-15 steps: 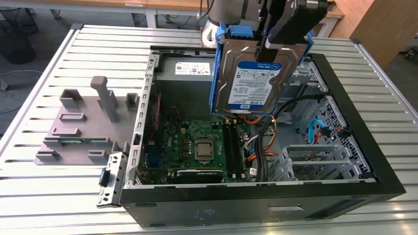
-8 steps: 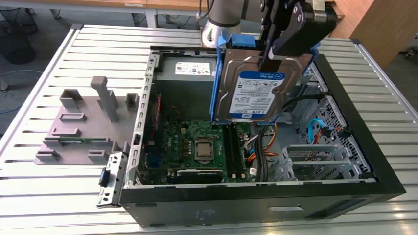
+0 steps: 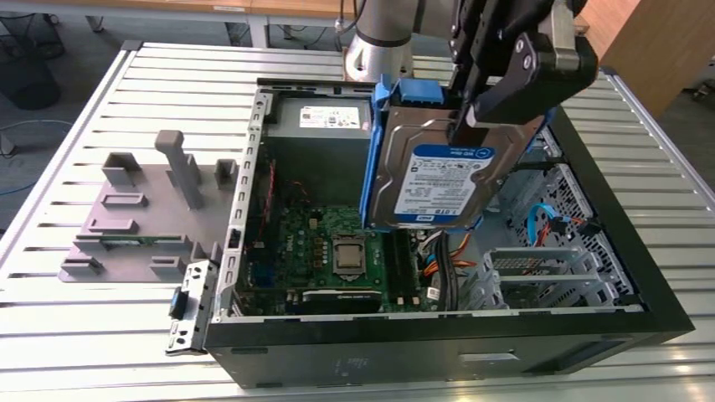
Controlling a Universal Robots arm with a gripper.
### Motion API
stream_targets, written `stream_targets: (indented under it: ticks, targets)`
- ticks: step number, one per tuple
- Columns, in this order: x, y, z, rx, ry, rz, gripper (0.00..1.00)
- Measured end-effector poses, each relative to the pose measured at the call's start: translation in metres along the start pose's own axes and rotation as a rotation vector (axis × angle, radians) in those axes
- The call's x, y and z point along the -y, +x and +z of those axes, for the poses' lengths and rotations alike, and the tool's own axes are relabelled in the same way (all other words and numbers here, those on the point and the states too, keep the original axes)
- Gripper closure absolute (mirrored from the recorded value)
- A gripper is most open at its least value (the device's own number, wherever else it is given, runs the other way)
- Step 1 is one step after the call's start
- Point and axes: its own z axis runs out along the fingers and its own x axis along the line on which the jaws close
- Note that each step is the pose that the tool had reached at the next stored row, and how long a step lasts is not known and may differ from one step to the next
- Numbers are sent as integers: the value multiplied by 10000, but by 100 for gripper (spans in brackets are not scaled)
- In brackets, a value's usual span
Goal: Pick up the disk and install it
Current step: 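Pick up the disk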
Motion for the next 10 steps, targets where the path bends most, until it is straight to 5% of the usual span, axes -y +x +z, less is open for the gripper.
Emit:
stream_targets:
  ticks: [3, 10]
  targets:
    - [2, 54, 2, 1, -2, 0, 65]
    - [2, 56, 3, 1, -3, 1, 65]
